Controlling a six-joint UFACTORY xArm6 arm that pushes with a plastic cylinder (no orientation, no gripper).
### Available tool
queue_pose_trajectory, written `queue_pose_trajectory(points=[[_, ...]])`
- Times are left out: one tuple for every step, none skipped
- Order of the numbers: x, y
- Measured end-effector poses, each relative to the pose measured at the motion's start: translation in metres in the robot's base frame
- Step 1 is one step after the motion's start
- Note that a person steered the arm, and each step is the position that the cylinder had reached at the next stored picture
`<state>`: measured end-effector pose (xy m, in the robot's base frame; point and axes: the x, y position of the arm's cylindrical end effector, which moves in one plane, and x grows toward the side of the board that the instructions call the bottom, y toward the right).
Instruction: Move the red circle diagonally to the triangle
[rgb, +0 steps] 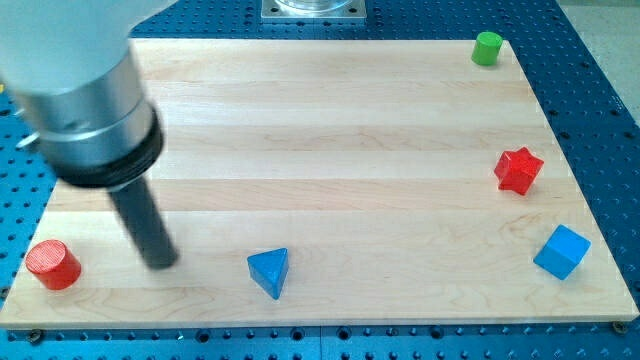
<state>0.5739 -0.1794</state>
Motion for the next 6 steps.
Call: queue_pose_trajectory(points=[[0.043,-0.025],[0.02,-0.05],[0.0,-0.057],[0.041,-0.072],[0.012,-0.124],[-0.023,-0.084]])
